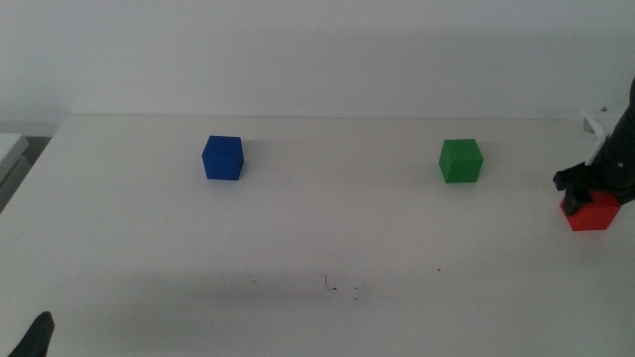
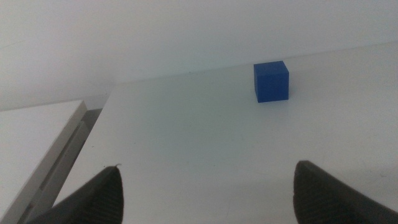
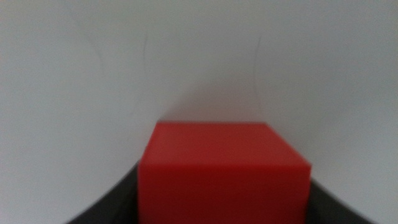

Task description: Stack red cubes first, then green, then blue cubes in a specific spot.

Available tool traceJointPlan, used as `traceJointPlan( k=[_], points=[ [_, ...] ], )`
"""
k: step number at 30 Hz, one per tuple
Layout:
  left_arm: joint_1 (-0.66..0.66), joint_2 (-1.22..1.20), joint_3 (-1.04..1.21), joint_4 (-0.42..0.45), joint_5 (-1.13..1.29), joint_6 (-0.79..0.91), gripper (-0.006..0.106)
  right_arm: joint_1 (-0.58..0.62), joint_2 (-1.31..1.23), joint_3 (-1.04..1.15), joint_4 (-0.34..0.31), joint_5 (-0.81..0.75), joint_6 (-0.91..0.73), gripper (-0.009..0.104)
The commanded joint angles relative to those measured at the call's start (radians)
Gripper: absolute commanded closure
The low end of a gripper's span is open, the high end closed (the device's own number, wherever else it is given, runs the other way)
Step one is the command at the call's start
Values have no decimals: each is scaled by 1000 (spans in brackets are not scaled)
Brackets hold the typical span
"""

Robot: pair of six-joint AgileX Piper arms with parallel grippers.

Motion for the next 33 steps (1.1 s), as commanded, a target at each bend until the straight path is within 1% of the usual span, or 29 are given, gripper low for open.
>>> traceJointPlan(
  k=[1,3,7,11,15,18,20,21,23,24,26,27,28,30,33],
  points=[
    [2,-2,0,2,-14,1,7,-8,2,-7,-1,-10,-12,65],
    [2,-2,0,2,-14,1,7,2,-13,-7,4,1,26,97],
    [2,-2,0,2,-14,1,7,80,-96,-7,-19,38,161,93],
    [2,-2,0,2,-14,1,7,237,-172,-7,-40,94,405,93],
    [2,-2,0,2,-14,1,7,438,-182,-10,-84,108,599,93],
    [2,-2,0,2,-14,1,7,596,-167,-10,-99,94,708,93],
    [2,-2,0,2,-14,1,7,681,-151,-12,-132,93,790,93],
    [2,-2,0,2,-14,1,7,723,-147,-15,-164,93,842,93],
    [2,-2,0,2,-14,1,7,781,-135,-16,-215,97,947,93],
    [2,-2,0,2,-14,1,7,804,-134,-17,-227,97,999,93],
    [2,-2,0,2,-14,1,7,832,-134,-17,-213,95,1051,93],
    [2,-2,0,2,-14,1,7,836,-134,-17,-185,92,1071,93],
    [2,-2,0,2,-14,1,7,844,-132,-17,-176,90,1090,93],
    [2,-2,0,2,-14,1,7,868,-116,-17,-171,76,1146,93],
    [2,-2,0,2,-14,1,7,887,-98,-20,-169,72,1166,92]
  ],
)
